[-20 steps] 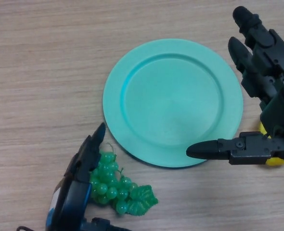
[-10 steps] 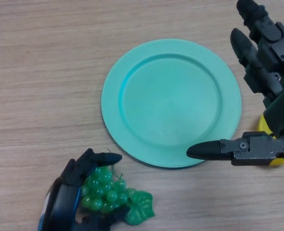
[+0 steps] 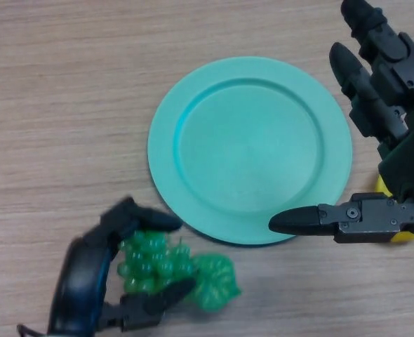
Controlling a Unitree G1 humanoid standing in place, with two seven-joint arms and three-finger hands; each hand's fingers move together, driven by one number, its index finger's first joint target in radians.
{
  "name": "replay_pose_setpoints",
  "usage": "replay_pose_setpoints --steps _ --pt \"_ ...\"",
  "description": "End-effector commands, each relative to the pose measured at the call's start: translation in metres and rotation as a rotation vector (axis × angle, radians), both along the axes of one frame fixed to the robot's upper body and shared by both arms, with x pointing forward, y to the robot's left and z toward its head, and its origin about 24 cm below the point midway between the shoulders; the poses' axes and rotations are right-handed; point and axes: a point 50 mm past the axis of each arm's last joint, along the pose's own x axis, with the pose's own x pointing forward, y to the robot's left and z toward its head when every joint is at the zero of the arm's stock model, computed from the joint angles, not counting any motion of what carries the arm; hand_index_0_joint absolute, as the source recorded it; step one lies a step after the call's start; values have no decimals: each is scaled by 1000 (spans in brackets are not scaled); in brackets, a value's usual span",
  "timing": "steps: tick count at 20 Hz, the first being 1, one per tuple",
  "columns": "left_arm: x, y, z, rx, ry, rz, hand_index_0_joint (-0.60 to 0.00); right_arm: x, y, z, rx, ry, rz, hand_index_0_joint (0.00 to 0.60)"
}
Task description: Pick up the green grapes and place it on the plate
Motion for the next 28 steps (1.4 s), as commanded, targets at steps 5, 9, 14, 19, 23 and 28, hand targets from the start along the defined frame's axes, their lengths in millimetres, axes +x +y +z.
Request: replay_pose_setpoints --steps 5,9,14,19,23,28 --pt "1 -7 82 -3 -332 -37 -600 -12 0 21 35 -144 26 0" --pt "25 -22 109 72 -634 -81 -600 -10 1 21 26 -149 24 0" --pt "47 -35 105 258 -763 -129 -600 -9 1 22 18 -164 23 0" --pt "63 -27 123 -6 -700 -141 -600 -11 1 23 7 -168 26 0" --pt "65 -25 119 -48 -648 -146 -150 -11 1 22 2 -174 21 0" --pt "68 -24 109 -12 -569 -140 0 -10 1 21 2 -182 18 0"
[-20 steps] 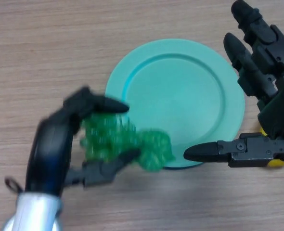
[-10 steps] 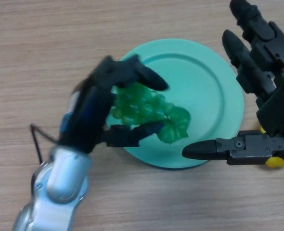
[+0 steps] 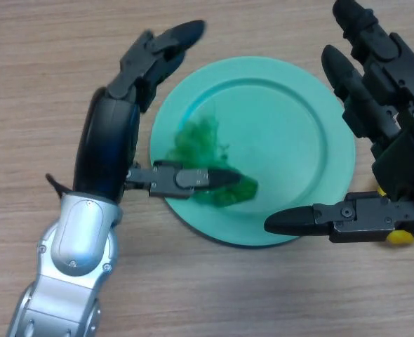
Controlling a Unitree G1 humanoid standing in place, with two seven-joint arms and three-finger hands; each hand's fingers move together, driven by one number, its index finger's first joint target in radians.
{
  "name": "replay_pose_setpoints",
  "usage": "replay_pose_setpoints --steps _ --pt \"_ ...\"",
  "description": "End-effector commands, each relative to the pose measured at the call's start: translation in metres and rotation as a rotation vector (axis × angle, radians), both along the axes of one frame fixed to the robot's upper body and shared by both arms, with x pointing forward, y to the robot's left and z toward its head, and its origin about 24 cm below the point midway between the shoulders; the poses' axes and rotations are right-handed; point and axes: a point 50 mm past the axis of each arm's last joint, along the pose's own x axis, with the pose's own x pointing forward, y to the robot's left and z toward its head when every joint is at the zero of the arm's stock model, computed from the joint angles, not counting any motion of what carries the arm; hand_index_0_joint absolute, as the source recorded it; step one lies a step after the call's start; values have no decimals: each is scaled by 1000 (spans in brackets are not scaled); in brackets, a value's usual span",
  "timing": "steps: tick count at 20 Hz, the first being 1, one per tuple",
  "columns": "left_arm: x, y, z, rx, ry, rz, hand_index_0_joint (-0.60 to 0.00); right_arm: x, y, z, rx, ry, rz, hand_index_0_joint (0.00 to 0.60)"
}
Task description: Pick up the green grapes and place it on the plate
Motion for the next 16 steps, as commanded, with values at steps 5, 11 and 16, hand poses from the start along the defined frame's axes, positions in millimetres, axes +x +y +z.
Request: replay_pose_setpoints --steps 5,11,16 --pt "-18 6 34 -21 -209 -4 0 -12 -2 22 8 -208 -3 0" --pt "-31 21 53 -3 -218 24 0 -11 -4 21 0 -192 -15 0" --pt "-36 33 59 -27 -195 38 0 -8 -9 20 -37 -209 -40 0"
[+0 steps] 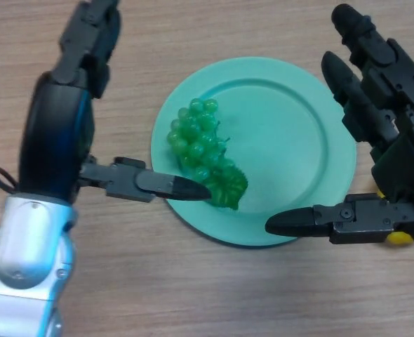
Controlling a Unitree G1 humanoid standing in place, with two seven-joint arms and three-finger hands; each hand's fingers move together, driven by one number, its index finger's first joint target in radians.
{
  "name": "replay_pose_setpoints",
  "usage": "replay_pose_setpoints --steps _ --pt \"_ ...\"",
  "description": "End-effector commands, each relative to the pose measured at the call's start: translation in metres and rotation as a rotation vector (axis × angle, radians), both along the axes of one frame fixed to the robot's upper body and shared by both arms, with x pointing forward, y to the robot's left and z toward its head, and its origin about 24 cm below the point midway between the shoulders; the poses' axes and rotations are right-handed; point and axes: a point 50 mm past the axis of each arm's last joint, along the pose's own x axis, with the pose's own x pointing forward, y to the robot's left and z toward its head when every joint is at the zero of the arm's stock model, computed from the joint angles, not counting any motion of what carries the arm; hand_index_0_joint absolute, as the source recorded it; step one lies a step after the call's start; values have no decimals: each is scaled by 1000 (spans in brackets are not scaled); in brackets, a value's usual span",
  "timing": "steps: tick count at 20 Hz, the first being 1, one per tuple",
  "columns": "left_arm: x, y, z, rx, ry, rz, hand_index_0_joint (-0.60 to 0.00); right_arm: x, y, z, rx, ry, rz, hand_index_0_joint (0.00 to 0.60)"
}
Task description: Pick up the green grapes and place it on the plate
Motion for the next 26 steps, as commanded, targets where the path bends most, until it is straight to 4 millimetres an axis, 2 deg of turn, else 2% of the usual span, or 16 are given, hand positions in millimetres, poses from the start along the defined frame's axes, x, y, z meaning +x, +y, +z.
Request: replay_pose_setpoints --steps 1,7,13,17,26 --pt "-13 7 24 -15 -129 -13 0 -10 -7 23 -32 -229 -32 0" --pt "-20 25 25 -18 -71 38 0 -10 -9 21 -21 -222 -46 0" --pt "-23 25 25 -22 -72 51 0 -15 -15 17 -2 -205 -61 0" --pt "-23 21 24 -22 -64 43 0 -12 -14 14 15 -201 -58 0" --pt "-18 25 17 -7 -41 61 0 -7 -12 13 -4 -185 -70 0"
